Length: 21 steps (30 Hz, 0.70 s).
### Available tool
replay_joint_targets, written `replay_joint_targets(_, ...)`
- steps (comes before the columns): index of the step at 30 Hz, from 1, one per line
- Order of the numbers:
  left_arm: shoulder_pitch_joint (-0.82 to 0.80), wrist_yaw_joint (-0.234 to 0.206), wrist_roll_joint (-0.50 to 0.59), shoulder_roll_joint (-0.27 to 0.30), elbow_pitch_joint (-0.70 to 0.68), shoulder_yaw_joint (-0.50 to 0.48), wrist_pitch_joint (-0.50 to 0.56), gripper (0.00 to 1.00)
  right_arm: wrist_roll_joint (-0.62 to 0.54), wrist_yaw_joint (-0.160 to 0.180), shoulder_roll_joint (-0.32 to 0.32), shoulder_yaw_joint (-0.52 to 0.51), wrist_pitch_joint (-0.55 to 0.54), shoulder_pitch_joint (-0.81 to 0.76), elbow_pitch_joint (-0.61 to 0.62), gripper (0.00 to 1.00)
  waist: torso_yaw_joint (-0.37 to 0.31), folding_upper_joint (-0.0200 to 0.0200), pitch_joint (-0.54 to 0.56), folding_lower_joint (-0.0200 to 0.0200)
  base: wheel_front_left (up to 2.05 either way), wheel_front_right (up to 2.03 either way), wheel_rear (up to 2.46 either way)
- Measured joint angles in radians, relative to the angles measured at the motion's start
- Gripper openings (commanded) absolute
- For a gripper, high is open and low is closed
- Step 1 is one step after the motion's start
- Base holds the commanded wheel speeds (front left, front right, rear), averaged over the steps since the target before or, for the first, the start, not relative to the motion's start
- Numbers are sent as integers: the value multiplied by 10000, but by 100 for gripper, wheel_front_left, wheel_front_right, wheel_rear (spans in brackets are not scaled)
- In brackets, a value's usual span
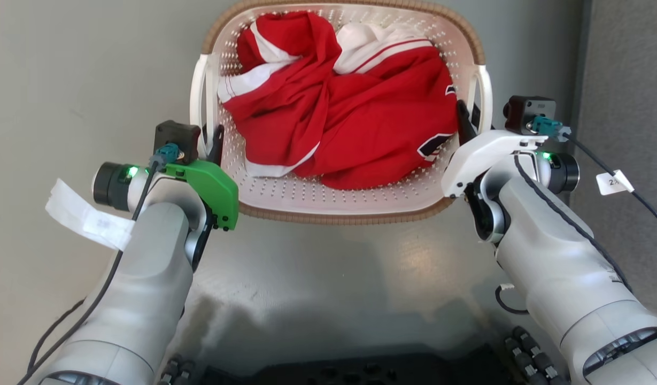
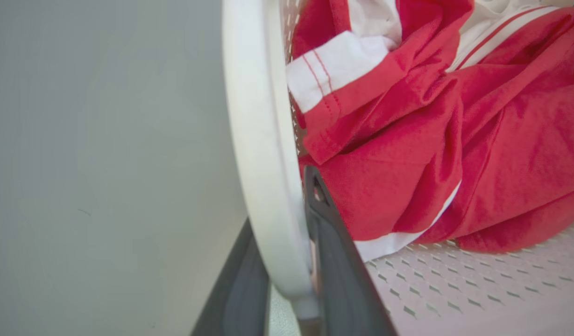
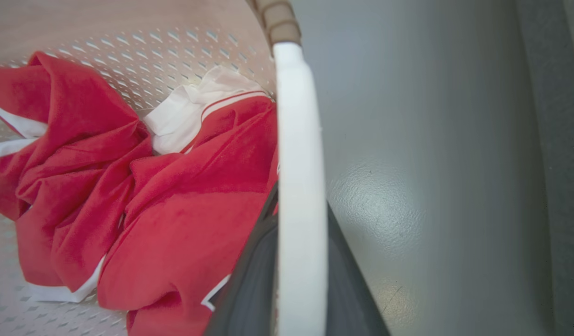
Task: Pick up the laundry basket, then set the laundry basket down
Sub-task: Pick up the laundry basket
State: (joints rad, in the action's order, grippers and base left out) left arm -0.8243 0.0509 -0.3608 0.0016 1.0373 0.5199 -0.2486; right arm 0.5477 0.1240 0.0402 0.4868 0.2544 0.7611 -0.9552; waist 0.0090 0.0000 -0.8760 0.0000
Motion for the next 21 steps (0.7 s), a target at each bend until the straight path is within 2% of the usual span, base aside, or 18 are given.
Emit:
replay_joint_targets(14, 804, -61, -642, -151, 489, 48, -2, 0, 389, -132, -113, 635, -54, -245, -947, 0, -47, 0, 1676, 0, 0, 0, 0)
replay_joint_targets(21, 1422, 73, -1070, -180, 830, 265, -2, 0, 840, -360, -169, 980, -583, -774, -1285, 0, -18, 0, 2635, 0, 0, 0, 0)
